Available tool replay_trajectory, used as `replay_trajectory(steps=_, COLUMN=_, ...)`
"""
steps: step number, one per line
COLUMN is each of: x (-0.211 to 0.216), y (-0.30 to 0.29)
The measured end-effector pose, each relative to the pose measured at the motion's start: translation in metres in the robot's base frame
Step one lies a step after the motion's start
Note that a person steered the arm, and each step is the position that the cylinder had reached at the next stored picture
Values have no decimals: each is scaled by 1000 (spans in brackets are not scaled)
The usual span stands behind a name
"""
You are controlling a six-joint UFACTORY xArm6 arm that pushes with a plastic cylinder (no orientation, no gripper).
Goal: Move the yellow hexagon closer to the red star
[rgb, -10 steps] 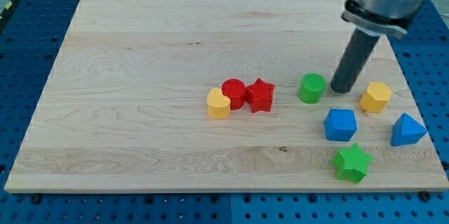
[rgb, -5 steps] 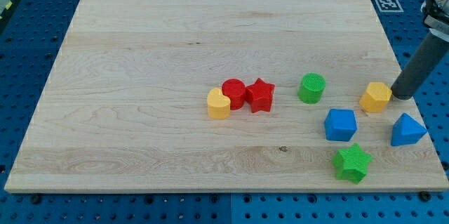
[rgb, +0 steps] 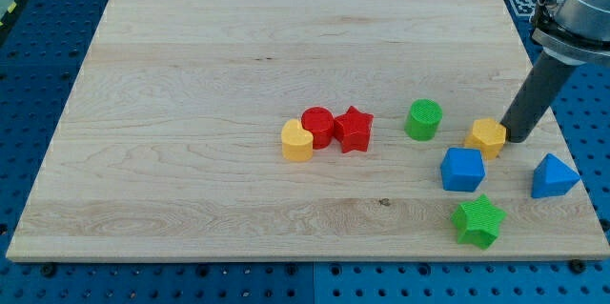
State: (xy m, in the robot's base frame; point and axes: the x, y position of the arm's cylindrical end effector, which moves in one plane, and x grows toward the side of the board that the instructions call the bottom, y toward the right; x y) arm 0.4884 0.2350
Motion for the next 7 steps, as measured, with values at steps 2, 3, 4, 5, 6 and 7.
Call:
replay_trajectory(steps=2, x=2, y=0)
replay_trajectory(steps=3, x=8, y=-7)
replay_trajectory(steps=4, x=8, y=-25)
replay_trajectory(steps=5, x=8, y=-38)
replay_trajectory(steps=6, x=8, y=-51)
replay_trajectory(steps=7, x=8, y=-69)
